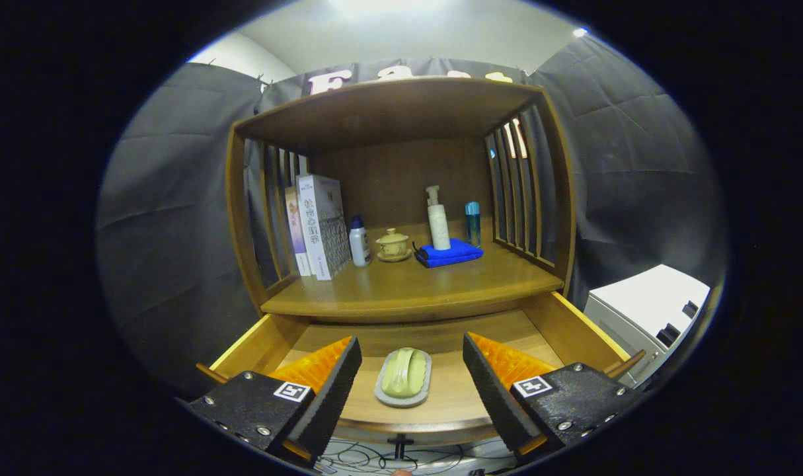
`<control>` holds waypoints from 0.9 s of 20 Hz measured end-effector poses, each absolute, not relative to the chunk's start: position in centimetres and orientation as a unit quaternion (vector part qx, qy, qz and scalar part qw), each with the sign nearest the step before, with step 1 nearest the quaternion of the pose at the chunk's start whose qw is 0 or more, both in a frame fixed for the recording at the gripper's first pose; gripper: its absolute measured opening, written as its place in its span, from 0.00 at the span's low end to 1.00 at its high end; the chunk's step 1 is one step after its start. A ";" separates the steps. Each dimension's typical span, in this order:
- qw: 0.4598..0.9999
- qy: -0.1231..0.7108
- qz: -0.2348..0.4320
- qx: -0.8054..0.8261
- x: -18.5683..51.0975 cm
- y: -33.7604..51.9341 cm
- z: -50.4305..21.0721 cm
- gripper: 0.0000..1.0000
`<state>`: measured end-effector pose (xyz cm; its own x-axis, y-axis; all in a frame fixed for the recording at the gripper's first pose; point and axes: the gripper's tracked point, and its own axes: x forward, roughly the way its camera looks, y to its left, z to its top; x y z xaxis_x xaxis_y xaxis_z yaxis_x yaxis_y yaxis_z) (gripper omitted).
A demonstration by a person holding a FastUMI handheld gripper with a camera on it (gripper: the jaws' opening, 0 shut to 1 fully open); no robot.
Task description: Pull open the drawer, take out the items inside it, and place them on the countertop above the cabinet.
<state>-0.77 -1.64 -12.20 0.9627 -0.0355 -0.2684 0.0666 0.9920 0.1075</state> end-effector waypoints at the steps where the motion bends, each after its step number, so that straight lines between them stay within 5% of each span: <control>1: 0.987 0.151 -0.027 0.057 0.2 -1.4 -12.5 0.96; 18: 0.917 0.391 -0.085 0.000 4.7 -0.3 -24.1 0.86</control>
<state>4.67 -0.33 -24.11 0.6800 -0.1559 -0.7165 0.1566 0.9855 -0.0659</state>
